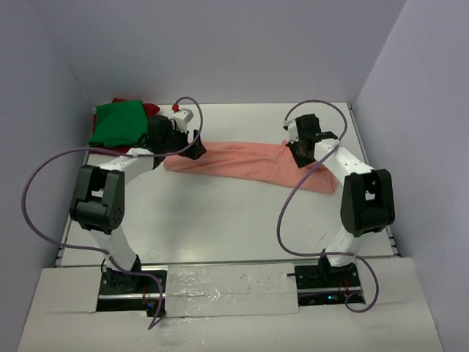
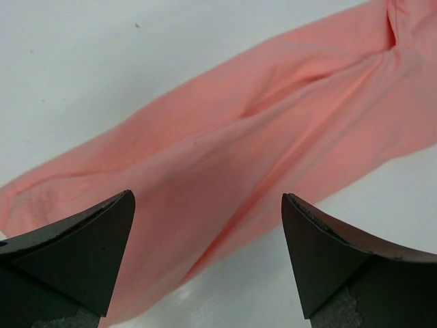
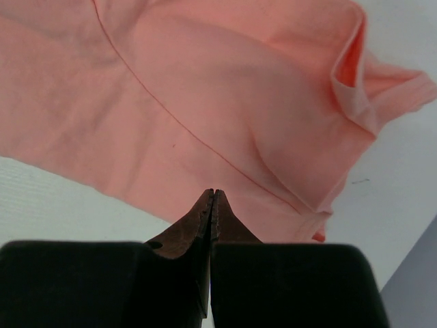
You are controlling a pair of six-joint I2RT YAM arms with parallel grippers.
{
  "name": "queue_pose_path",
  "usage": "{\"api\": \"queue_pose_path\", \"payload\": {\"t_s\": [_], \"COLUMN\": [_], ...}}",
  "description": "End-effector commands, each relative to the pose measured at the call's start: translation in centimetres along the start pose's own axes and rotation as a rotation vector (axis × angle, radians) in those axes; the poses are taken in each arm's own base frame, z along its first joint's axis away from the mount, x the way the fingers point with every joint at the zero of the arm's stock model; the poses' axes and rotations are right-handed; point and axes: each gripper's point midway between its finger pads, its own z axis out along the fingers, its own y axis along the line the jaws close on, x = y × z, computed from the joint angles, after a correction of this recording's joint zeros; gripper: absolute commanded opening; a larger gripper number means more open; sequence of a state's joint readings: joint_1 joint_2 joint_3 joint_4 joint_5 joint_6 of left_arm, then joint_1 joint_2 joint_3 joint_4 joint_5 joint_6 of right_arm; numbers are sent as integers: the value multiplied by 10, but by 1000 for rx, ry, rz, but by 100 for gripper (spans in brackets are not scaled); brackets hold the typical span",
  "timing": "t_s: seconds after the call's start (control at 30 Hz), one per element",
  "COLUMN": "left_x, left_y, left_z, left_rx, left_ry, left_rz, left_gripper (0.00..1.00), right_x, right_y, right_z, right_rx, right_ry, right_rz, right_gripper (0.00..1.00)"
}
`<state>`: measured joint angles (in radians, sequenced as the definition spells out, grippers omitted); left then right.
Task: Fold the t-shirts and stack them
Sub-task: Fold the other side of the tshirt into a rectangle
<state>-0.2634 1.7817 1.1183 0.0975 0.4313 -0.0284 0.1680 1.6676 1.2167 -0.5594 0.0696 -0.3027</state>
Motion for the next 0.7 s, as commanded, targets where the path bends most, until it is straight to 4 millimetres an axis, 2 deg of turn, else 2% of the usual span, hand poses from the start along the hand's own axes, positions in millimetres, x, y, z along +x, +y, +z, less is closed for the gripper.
{"api": "queue_pose_path", "payload": {"t_s": [0.0, 0.27, 0.33, 0.43, 0.67], "left_x": [-35, -6, 13, 27, 48], "left_y": [8, 9, 8, 7, -6], "left_z": [15, 42, 46, 48, 50], "left_rx": [-48, -28, -17, -4, 31], "left_ry": [-76, 60, 129, 167, 245], "left_rz": [7, -49, -79, -86, -92], "left_gripper": [97, 96, 96, 95, 93], "right_x": [1, 15, 14, 8, -15], "right_y": [7, 21, 22, 26, 23], "right_z": [3, 30, 34, 36, 33], "right_rx": [-32, -109, -112, -146, -163], "right_ry": [45, 175, 194, 185, 113], "right_rz": [14, 36, 46, 66, 144], "right_gripper": [0, 0, 0, 0, 0]}}
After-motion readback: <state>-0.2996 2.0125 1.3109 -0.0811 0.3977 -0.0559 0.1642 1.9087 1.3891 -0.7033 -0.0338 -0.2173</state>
